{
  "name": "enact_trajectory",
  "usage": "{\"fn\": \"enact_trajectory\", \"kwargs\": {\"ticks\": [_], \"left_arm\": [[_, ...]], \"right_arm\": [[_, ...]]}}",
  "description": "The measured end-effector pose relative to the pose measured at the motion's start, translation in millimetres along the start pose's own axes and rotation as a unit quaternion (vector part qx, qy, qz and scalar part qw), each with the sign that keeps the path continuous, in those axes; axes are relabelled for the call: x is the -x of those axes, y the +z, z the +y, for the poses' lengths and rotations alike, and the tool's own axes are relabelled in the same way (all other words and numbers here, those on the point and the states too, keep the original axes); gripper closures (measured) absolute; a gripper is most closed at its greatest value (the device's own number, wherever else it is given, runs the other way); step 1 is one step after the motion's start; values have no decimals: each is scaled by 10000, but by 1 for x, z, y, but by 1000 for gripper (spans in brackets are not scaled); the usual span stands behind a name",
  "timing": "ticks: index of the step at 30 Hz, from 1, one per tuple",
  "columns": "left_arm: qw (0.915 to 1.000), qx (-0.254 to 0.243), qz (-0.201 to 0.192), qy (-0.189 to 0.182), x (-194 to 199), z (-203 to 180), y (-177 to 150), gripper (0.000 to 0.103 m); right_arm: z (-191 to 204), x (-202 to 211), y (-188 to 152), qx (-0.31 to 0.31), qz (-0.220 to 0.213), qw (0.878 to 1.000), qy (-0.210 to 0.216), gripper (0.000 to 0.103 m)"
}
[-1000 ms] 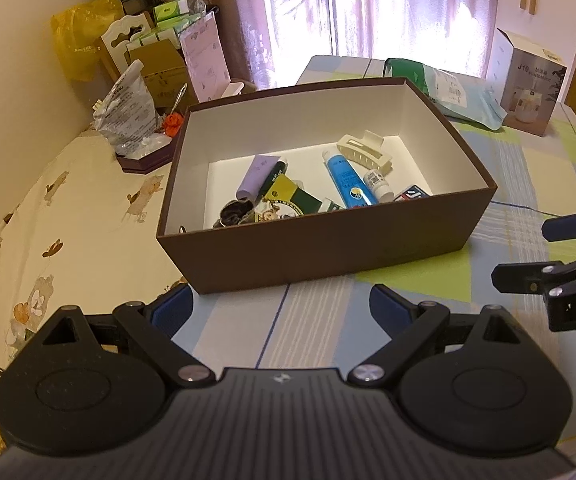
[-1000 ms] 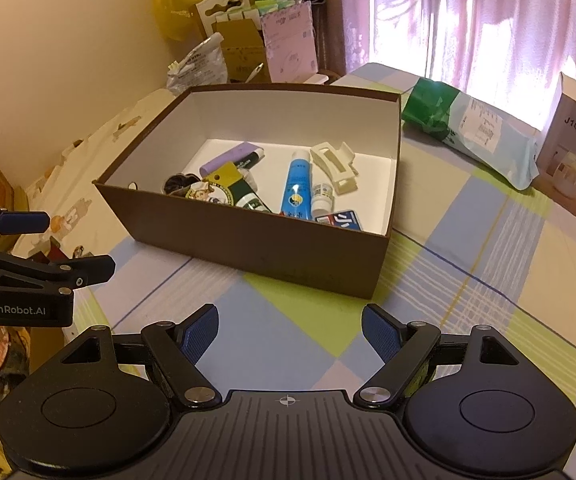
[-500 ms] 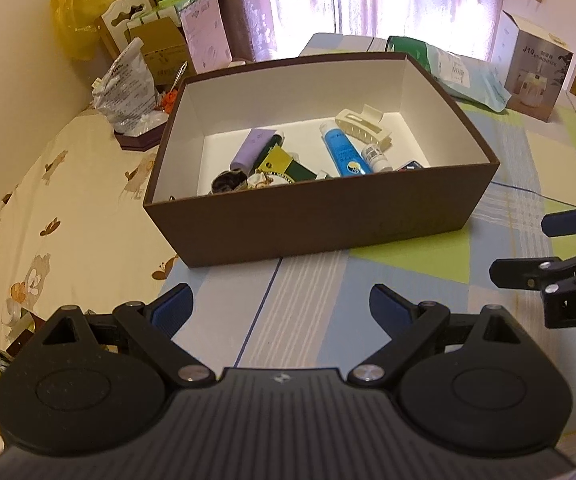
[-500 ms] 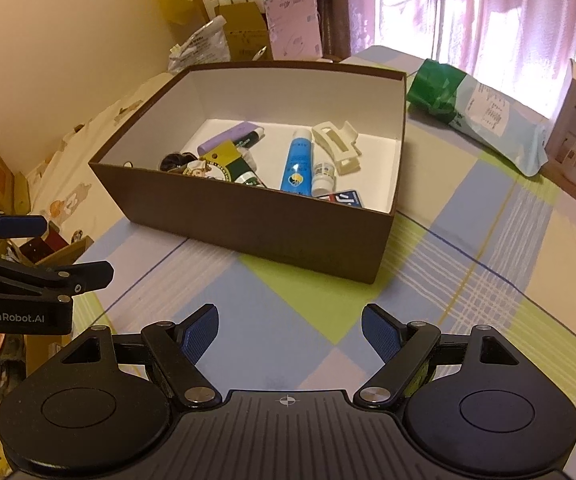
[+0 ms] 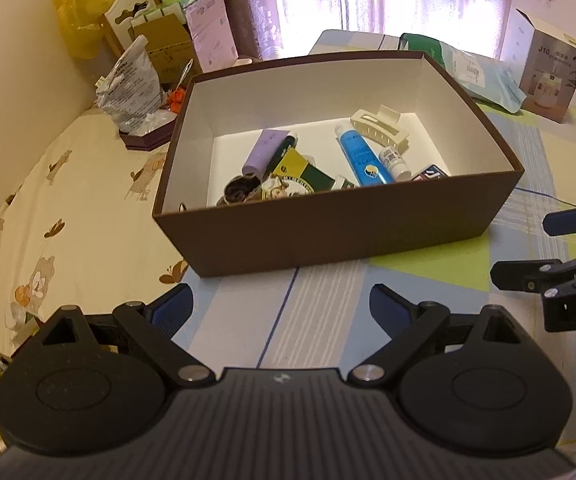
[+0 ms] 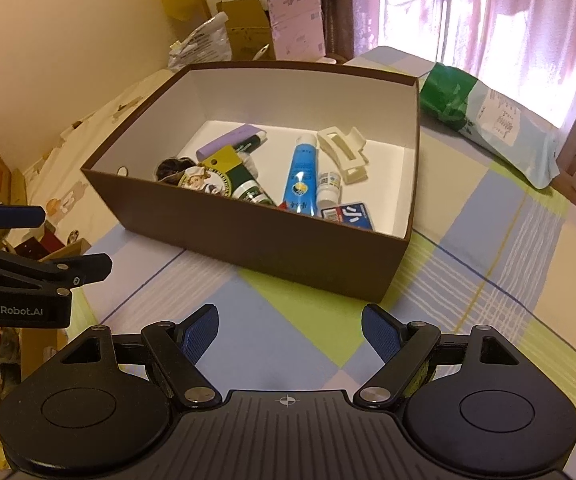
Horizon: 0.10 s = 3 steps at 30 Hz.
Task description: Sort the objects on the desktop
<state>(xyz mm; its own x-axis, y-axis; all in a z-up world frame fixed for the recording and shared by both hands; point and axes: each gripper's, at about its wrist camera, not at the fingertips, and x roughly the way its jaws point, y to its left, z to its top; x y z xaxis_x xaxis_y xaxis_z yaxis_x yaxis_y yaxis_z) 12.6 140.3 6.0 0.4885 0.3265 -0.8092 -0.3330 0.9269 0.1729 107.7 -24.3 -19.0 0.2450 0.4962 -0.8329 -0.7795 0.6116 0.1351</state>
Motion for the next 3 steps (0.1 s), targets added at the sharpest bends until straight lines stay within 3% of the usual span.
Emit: {"fn": "enact_trajectory", "kwargs": {"ticks": [3], "left_arm": [[9999,-64,-101,-4,-2,0,7,10]], "right_arm": [[-1,-2,4,-51,-23,10000,-42,19]]}}
